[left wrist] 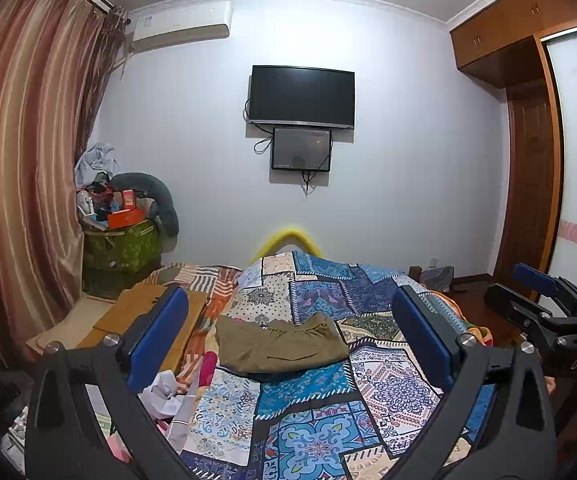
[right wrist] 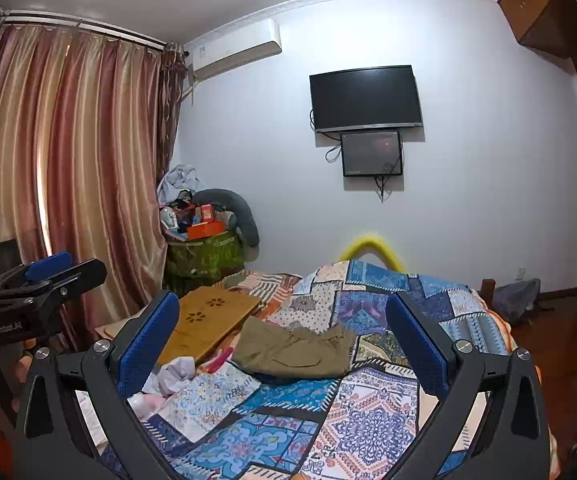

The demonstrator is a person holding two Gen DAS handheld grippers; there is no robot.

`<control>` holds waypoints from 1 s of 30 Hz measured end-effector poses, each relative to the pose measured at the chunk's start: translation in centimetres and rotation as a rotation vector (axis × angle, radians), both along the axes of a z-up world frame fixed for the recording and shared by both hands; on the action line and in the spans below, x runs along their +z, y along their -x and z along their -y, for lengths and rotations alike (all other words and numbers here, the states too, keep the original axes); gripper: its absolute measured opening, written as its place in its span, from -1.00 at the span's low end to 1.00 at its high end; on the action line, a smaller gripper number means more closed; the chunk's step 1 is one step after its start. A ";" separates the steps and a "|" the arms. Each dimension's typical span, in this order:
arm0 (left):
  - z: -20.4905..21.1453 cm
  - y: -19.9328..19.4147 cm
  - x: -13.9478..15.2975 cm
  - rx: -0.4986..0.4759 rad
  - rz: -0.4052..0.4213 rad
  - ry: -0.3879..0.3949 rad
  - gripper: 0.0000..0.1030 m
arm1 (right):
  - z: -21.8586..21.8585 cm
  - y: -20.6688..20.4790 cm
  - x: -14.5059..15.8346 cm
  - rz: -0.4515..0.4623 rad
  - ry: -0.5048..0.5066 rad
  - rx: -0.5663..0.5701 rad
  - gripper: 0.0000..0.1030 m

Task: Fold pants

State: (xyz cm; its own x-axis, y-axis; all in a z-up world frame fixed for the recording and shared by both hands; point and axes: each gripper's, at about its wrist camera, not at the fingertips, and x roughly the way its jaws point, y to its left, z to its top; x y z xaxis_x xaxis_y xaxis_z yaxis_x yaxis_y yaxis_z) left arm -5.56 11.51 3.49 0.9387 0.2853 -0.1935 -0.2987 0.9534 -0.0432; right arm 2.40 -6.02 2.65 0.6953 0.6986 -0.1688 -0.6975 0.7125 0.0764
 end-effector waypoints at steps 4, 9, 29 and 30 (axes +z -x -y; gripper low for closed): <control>0.2 -0.2 -0.2 0.005 0.002 -0.014 1.00 | -0.1 0.1 0.0 -0.007 0.005 0.003 0.99; 0.3 -0.5 -0.5 0.004 -0.005 -0.013 1.00 | -0.1 0.2 -0.1 -0.009 0.013 0.006 0.99; 0.1 -0.6 -0.5 -0.007 -0.011 -0.019 1.00 | -0.1 0.0 0.1 -0.027 0.024 0.008 0.99; 0.1 -0.5 -0.5 -0.008 -0.011 -0.017 1.00 | -0.1 0.0 0.0 -0.028 0.024 0.009 0.99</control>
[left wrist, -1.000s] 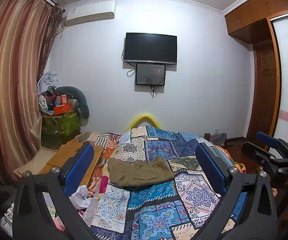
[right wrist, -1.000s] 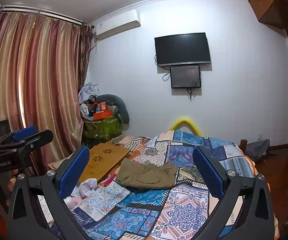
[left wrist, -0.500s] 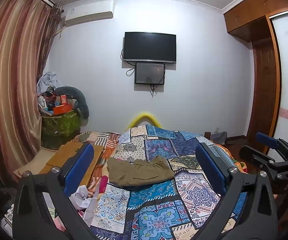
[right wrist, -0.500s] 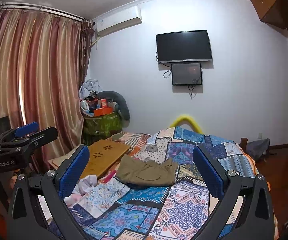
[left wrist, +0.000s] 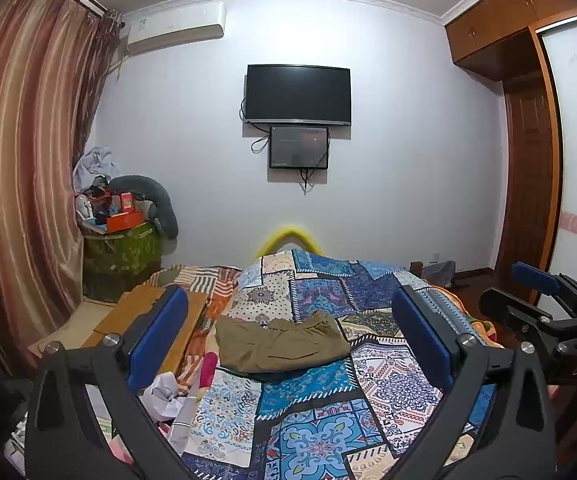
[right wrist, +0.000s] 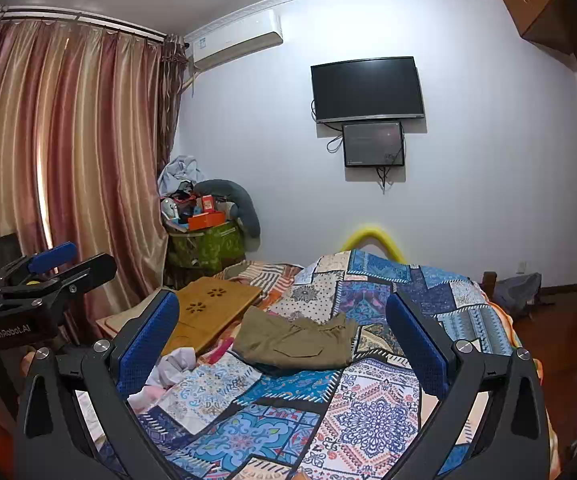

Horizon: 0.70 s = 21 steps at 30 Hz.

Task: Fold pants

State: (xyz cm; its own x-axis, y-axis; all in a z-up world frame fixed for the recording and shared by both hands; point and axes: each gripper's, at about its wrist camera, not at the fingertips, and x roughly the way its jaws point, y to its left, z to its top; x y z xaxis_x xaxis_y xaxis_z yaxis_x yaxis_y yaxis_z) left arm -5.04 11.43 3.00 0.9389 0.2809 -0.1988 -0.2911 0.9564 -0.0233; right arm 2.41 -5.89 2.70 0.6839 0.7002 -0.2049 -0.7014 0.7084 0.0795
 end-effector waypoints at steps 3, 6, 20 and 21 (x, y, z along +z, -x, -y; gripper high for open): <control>0.0 0.0 0.0 -0.004 0.000 0.000 1.00 | 0.0 0.0 0.0 -0.001 -0.001 0.000 0.99; -0.1 0.0 0.0 -0.007 -0.001 -0.003 1.00 | 0.1 0.0 0.0 -0.003 -0.004 0.000 0.99; -0.2 0.1 -0.1 -0.044 -0.002 0.003 1.00 | 0.2 0.1 0.1 0.000 -0.014 -0.005 0.99; -0.3 0.1 -0.1 -0.044 -0.001 0.004 1.00 | 0.2 0.1 0.0 -0.001 -0.014 -0.004 0.99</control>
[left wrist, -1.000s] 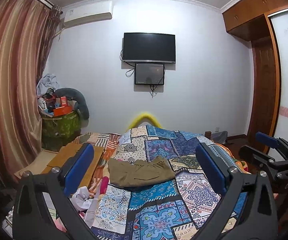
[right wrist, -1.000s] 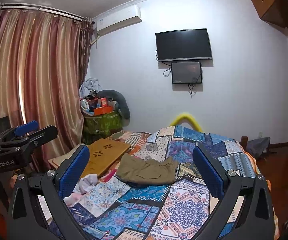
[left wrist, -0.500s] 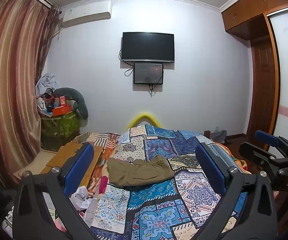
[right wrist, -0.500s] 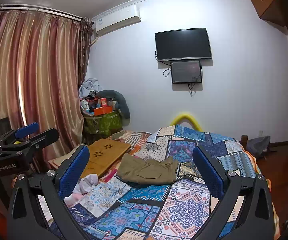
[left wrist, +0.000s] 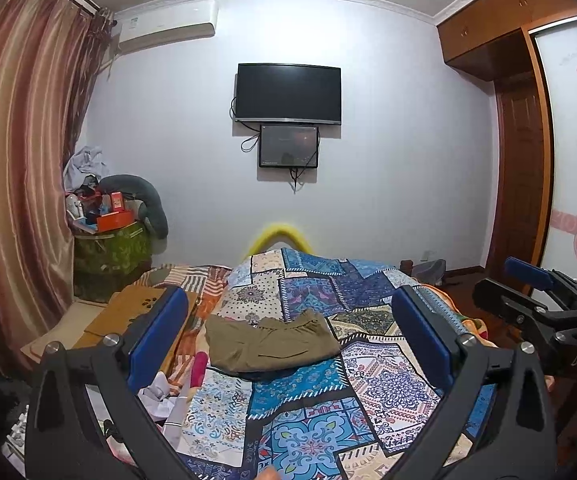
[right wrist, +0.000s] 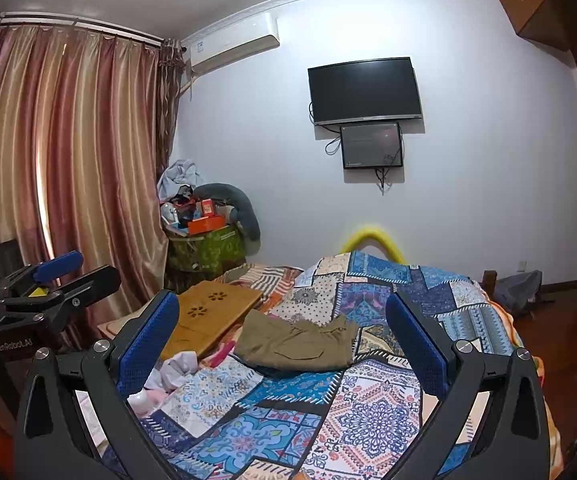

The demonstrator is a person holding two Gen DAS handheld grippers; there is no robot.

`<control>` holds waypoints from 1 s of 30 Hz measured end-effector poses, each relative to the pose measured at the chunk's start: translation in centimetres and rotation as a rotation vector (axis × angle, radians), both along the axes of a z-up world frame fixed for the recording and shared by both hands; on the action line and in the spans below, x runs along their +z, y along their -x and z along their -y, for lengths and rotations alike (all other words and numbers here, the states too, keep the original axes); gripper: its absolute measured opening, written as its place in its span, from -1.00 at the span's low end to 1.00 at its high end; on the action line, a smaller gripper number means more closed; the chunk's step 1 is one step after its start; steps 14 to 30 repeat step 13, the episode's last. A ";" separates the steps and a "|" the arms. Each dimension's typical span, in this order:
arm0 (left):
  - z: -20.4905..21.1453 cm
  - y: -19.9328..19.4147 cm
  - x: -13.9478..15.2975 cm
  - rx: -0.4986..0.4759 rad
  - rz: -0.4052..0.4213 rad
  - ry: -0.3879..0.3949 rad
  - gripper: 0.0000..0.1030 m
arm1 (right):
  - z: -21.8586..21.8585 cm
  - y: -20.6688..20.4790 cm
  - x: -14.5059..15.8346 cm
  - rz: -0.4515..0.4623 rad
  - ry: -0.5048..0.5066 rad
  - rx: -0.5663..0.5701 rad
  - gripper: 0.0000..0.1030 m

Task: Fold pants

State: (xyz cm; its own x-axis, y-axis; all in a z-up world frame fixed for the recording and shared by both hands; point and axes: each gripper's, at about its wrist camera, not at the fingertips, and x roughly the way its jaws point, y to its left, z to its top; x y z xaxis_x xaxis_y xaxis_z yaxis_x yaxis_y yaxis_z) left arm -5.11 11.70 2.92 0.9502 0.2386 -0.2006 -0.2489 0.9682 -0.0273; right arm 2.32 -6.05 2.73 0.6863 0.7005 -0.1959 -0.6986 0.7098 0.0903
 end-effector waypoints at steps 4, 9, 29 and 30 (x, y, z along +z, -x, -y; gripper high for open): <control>-0.3 0.1 0.0 -0.004 0.001 0.007 1.00 | 0.1 0.1 0.0 0.002 -0.002 -0.002 0.99; -0.3 -0.1 -0.2 -0.017 -0.012 0.009 1.00 | 0.1 0.0 0.1 0.000 -0.005 -0.005 0.99; -0.3 -0.3 -0.4 -0.017 -0.018 0.004 1.00 | 0.1 -0.1 0.0 -0.004 -0.004 -0.005 0.99; -0.3 -0.3 -0.4 -0.017 -0.018 0.004 1.00 | 0.1 -0.1 0.0 -0.004 -0.004 -0.005 0.99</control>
